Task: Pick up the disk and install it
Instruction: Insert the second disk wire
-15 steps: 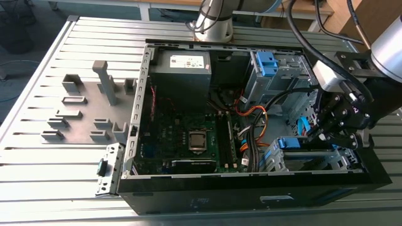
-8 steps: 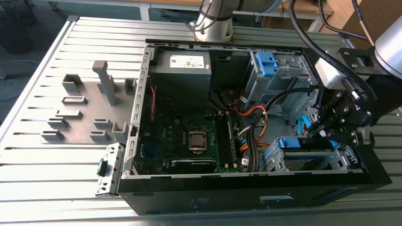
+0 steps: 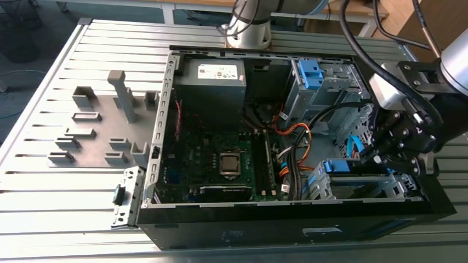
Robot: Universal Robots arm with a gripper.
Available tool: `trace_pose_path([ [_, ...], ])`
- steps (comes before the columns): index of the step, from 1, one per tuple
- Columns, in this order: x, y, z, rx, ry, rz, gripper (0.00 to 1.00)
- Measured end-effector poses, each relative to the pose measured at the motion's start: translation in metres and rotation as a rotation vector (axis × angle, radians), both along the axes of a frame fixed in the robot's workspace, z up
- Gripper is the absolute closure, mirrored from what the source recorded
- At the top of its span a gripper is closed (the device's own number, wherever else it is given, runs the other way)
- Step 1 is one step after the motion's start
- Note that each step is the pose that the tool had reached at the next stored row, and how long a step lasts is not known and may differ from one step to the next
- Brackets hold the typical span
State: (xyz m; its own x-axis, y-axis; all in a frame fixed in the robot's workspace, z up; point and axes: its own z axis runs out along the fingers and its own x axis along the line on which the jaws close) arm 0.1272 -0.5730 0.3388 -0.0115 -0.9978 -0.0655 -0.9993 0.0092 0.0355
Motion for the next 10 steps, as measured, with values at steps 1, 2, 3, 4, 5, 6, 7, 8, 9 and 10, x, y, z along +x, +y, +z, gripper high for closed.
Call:
trace_pose_path([
  [1,0.0004,-0.0006,-0.0002,0.0010,0.0002,0.000,0.84],
  [2,0.0009,-0.0008,-0.0003,0.0021,0.0006,0.000,0.84],
  [3,0.0015,-0.0009,-0.0004,0.0034,0.0011,0.000,0.84],
  [4,0.0020,-0.0009,-0.0006,0.0044,0.0015,0.000,0.84],
  [5,0.0023,-0.0008,-0.0008,0.0052,0.0020,0.000,0.84],
  [6,0.0026,-0.0008,-0.0010,0.0062,0.0022,0.000,0.84],
  [7,0.0027,-0.0009,-0.0012,0.0069,0.0024,0.000,0.84],
  [8,0.0028,-0.0009,-0.0014,0.0075,0.0026,0.000,0.84],
  [9,0.0029,-0.0009,-0.0016,0.0080,0.0028,0.000,0.84],
  [10,0.0029,-0.0009,-0.0019,0.0086,0.0029,0.000,0.84],
])
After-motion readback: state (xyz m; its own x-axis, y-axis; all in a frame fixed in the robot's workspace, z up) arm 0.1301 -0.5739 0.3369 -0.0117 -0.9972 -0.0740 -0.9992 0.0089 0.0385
